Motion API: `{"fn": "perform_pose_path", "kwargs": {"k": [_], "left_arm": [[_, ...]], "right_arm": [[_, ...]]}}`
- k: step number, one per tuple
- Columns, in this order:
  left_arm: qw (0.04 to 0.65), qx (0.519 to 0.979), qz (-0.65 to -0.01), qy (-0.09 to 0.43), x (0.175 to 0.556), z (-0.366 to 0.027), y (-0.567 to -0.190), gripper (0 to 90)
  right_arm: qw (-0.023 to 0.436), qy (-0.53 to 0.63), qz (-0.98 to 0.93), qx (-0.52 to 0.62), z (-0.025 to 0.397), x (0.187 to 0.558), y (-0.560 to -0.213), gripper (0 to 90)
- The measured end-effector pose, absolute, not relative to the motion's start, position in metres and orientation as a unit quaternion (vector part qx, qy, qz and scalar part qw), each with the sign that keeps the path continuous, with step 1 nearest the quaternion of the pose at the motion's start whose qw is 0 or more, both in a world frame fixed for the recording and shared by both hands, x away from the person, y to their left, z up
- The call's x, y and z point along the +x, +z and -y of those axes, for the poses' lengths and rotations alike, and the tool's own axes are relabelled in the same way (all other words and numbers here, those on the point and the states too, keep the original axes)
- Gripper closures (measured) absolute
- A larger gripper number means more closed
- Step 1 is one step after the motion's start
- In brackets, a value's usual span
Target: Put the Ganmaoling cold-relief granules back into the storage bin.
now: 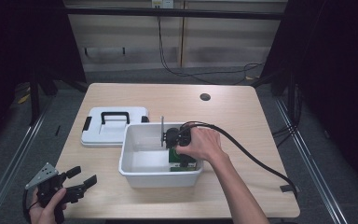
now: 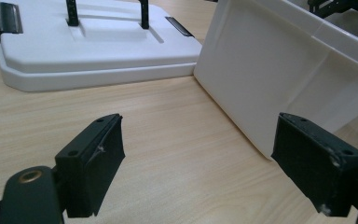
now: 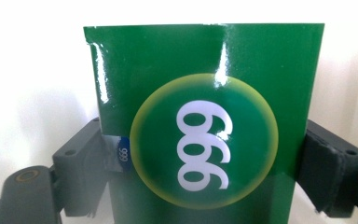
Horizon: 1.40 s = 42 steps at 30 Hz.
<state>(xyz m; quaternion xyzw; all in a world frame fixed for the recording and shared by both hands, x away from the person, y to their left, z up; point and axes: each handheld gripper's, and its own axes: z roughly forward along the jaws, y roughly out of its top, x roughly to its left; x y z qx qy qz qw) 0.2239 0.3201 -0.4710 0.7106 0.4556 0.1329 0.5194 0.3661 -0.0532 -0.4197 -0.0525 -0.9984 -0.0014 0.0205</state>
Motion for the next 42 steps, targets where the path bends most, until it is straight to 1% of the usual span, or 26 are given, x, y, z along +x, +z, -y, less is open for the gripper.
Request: {"fn": "perform_pose_path", "kwargs": {"k": [17,26,30,33,42], "left_arm": [[0.519,0.710,-0.457,0.133,0.224,-0.319,-0.471,16.1],[0.518,0.710,-0.458,0.132,0.225,-0.320,-0.472,16.1],[0.518,0.710,-0.458,0.131,0.225,-0.319,-0.472,16.1],[0.519,0.710,-0.457,0.130,0.226,-0.319,-0.472,16.1],[0.518,0.711,-0.456,0.130,0.225,-0.319,-0.472,16.1]], "right_arm": [[0.009,-0.010,1.000,-0.024,0.059,0.368,-0.415,13.4],[0.023,-0.025,0.999,-0.038,0.061,0.371,-0.411,12.5],[0.018,-0.031,0.999,-0.038,0.063,0.370,-0.409,9.8],[0.024,-0.032,0.999,-0.037,0.065,0.370,-0.409,9.4],[0.020,-0.053,0.998,-0.038,0.069,0.370,-0.400,9.4]]}}
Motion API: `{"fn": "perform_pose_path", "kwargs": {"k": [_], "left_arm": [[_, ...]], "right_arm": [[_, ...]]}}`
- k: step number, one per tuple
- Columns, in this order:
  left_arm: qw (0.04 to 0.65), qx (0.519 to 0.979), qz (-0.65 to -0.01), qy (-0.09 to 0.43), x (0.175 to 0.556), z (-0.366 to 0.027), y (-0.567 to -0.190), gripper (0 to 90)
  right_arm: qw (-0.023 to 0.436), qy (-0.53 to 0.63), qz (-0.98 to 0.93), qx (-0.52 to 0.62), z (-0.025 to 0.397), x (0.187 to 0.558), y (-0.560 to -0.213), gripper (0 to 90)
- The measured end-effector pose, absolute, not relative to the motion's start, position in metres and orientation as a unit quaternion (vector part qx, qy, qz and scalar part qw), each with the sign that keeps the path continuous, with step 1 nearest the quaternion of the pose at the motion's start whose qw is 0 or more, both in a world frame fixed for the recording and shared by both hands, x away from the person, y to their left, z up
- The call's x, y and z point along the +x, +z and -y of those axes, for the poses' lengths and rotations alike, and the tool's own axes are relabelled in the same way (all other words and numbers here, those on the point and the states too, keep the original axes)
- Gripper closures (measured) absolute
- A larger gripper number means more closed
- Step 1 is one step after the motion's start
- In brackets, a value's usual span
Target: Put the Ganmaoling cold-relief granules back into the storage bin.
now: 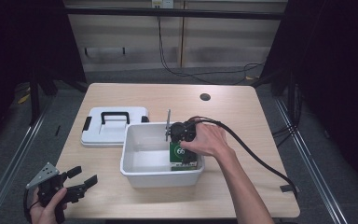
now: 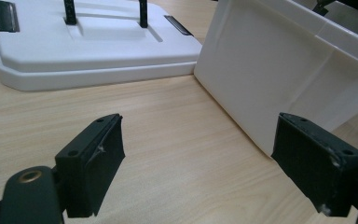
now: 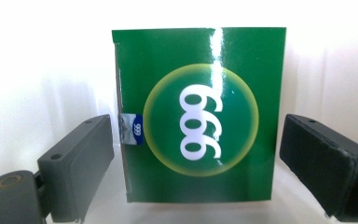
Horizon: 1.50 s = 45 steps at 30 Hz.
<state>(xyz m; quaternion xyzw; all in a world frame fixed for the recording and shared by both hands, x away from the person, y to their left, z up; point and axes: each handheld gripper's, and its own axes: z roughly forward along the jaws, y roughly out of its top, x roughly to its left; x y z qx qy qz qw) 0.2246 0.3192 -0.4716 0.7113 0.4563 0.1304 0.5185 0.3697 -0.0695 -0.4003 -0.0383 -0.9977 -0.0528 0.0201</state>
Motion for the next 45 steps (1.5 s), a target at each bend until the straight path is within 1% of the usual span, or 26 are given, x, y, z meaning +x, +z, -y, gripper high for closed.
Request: {"fn": "perform_pose_path", "kwargs": {"k": [11,15,17,19,29,31,45], "left_arm": [[0.518,0.711,-0.457,0.130,0.224,-0.319,-0.472,16.1],[0.518,0.714,-0.453,0.132,0.224,-0.319,-0.471,16.1],[0.518,0.713,-0.453,0.131,0.224,-0.319,-0.471,16.1],[0.518,0.712,-0.455,0.131,0.224,-0.319,-0.471,16.1],[0.519,0.711,-0.457,0.130,0.224,-0.319,-0.472,16.1],[0.518,0.711,-0.456,0.131,0.224,-0.319,-0.472,16.1],[0.517,0.711,-0.458,0.131,0.224,-0.319,-0.472,16.1]], "right_arm": [[0.021,-0.082,0.995,-0.052,0.075,0.369,-0.389,9.5],[0.011,-0.098,0.993,-0.058,0.078,0.368,-0.382,10.5],[0.008,-0.106,0.992,-0.061,0.079,0.367,-0.379,12.7],[0.000,-0.110,0.991,-0.071,0.080,0.366,-0.376,12.7],[-0.006,-0.151,0.984,-0.098,0.087,0.367,-0.368,13.5],[0.002,-0.165,0.980,-0.107,0.091,0.367,-0.365,13.6],[-0.019,-0.241,0.958,-0.157,0.115,0.360,-0.350,15.2]]}}
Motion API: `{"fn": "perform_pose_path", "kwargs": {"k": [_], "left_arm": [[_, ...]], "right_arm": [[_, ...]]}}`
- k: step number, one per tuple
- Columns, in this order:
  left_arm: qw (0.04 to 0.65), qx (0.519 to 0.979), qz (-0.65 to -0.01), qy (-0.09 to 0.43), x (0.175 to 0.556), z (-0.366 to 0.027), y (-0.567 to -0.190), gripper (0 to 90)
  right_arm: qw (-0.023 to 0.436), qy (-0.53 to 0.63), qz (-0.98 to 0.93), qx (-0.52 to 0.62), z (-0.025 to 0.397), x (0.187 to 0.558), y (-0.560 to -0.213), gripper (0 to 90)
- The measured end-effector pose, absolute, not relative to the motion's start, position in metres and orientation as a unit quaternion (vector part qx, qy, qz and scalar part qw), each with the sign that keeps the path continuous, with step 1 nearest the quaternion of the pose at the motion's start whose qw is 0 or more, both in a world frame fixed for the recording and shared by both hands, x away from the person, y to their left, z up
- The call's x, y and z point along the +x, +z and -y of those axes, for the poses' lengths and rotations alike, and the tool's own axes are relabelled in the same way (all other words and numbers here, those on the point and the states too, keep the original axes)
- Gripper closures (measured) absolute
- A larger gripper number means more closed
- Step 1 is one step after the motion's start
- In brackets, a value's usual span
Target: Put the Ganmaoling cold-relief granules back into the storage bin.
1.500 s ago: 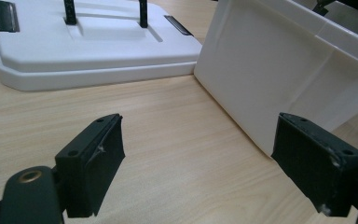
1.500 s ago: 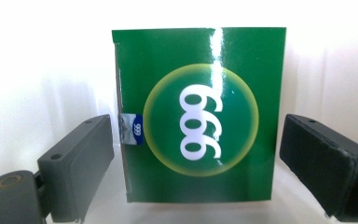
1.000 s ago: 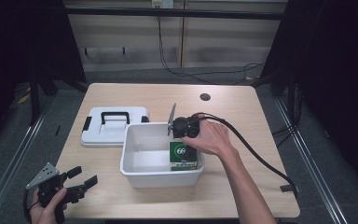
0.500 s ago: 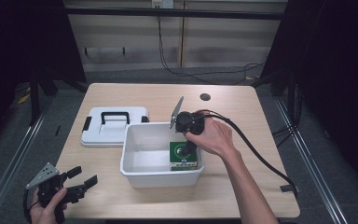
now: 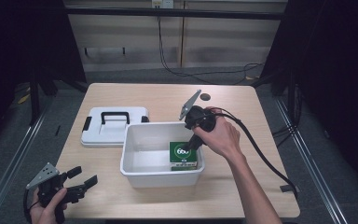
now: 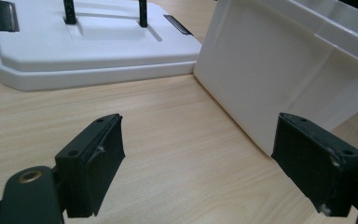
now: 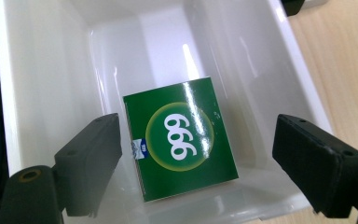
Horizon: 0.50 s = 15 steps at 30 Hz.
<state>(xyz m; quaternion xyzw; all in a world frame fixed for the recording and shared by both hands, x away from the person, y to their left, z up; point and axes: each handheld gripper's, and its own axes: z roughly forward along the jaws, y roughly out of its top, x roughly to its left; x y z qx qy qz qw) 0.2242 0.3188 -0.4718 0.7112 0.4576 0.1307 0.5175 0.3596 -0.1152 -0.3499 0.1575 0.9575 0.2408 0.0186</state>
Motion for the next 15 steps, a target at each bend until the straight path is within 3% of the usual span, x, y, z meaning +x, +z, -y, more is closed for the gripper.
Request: {"fn": "perform_pose_path", "kwargs": {"k": [10,15], "left_arm": [[0.517,0.714,-0.454,0.132,0.224,-0.318,-0.472,16.1],[0.516,0.713,-0.456,0.132,0.224,-0.318,-0.472,16.1]], "right_arm": [[0.019,0.308,-0.935,0.174,0.142,0.350,-0.345,16.5],[0.061,0.327,-0.920,0.208,0.164,0.338,-0.349,16.6]]}}
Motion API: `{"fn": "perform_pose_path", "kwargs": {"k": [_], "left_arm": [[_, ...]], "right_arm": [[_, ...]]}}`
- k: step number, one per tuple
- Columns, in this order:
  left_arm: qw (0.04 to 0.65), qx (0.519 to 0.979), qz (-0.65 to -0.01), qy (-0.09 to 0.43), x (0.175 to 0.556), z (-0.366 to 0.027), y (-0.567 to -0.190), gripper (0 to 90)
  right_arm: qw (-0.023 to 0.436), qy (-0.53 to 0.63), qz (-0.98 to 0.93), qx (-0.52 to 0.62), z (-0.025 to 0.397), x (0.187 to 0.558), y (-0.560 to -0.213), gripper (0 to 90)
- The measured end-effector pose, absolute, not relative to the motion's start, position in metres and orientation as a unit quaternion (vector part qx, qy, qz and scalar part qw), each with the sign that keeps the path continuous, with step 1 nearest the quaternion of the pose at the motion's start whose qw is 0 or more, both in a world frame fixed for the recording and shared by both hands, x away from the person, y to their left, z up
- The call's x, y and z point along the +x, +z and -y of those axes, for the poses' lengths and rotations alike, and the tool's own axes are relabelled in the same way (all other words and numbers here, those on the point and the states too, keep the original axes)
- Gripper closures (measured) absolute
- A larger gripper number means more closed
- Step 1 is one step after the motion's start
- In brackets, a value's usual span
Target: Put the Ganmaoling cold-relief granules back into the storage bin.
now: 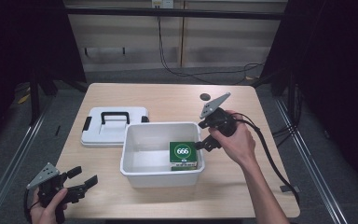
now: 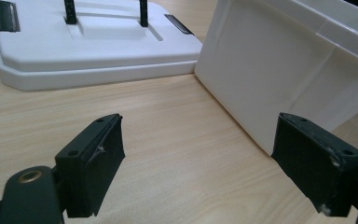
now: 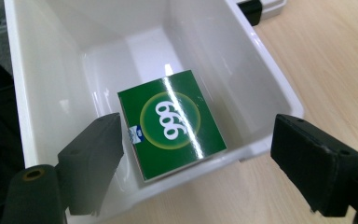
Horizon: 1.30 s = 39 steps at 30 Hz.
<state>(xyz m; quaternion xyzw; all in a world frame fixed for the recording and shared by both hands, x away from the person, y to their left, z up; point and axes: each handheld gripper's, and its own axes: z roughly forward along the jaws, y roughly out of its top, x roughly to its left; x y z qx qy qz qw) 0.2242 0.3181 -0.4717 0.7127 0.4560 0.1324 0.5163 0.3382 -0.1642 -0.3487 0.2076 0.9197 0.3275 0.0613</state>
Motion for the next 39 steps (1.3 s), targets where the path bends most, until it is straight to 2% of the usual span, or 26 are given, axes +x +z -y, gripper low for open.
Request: {"fn": "perform_pose_path", "kwargs": {"k": [11,20,26,27,39], "left_arm": [[0.516,0.712,-0.458,0.133,0.224,-0.318,-0.472,16.1],[0.515,0.711,-0.458,0.137,0.224,-0.319,-0.471,16.1],[0.516,0.711,-0.459,0.137,0.224,-0.318,-0.471,16.1],[0.515,0.712,-0.457,0.137,0.224,-0.318,-0.471,16.1],[0.515,0.711,-0.459,0.137,0.224,-0.318,-0.471,16.1]], "right_arm": [[0.108,0.372,-0.885,0.257,0.203,0.313,-0.358,16.3],[0.110,0.388,-0.871,0.282,0.226,0.298,-0.374,16.4],[0.127,0.386,-0.862,0.303,0.244,0.283,-0.385,16.4],[0.142,0.386,-0.856,0.315,0.254,0.276,-0.389,16.2],[0.162,0.401,-0.813,0.390,0.299,0.255,-0.423,14.4]]}}
